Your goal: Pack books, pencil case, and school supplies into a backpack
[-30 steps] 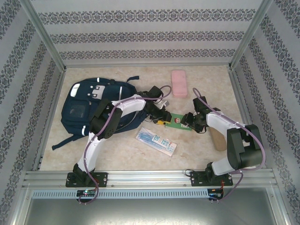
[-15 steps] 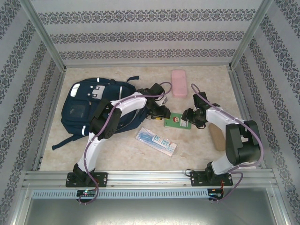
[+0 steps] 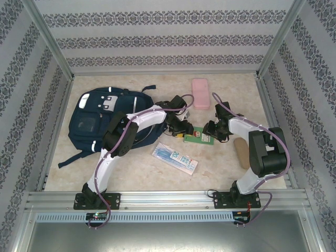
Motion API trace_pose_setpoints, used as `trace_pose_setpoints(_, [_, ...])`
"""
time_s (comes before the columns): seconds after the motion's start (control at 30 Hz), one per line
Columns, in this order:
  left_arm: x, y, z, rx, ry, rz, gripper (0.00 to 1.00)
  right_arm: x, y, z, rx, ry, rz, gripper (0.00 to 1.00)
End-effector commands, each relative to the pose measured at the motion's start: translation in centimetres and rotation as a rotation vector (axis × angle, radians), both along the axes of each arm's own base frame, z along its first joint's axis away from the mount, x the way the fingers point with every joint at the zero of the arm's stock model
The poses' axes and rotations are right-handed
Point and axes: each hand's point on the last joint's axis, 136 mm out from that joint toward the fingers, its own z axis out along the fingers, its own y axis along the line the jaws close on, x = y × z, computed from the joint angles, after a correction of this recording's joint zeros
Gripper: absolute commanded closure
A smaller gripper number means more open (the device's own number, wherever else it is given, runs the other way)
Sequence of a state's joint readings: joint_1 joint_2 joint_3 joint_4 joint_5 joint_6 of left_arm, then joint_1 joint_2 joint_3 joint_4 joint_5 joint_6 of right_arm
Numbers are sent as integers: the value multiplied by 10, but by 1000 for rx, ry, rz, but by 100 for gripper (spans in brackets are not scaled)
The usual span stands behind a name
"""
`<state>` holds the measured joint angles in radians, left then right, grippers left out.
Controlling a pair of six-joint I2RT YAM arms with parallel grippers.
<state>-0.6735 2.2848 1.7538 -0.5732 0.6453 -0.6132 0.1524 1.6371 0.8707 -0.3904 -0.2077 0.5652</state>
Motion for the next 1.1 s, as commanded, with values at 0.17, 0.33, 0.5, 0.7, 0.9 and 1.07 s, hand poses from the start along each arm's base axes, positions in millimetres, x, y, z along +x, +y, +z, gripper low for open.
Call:
trace_pose_setpoints(0.17, [-11,-70,105,-537,33,-25,52,-1,30,13,169,-35,33,52])
trace_pose_setpoints(0.33, [-7,-72,130,-679,19,-19,54,-2,29,18,176,-42,24,51])
trace_pose_setpoints(0.5, [-6,-68,120,-693,33,1,56,-4,27,18,174,-41,19,51])
trace_pose_setpoints(0.7, [-5,-60,101,-617,37,13,56,-5,26,18,174,-43,14,51])
trace_pose_setpoints(0.9, [10,-56,104,-761,92,103,58,-4,26,20,177,-48,13,51])
trace_pose_setpoints(1.07, [16,-57,108,-770,77,121,58,-5,26,19,178,-45,10,51])
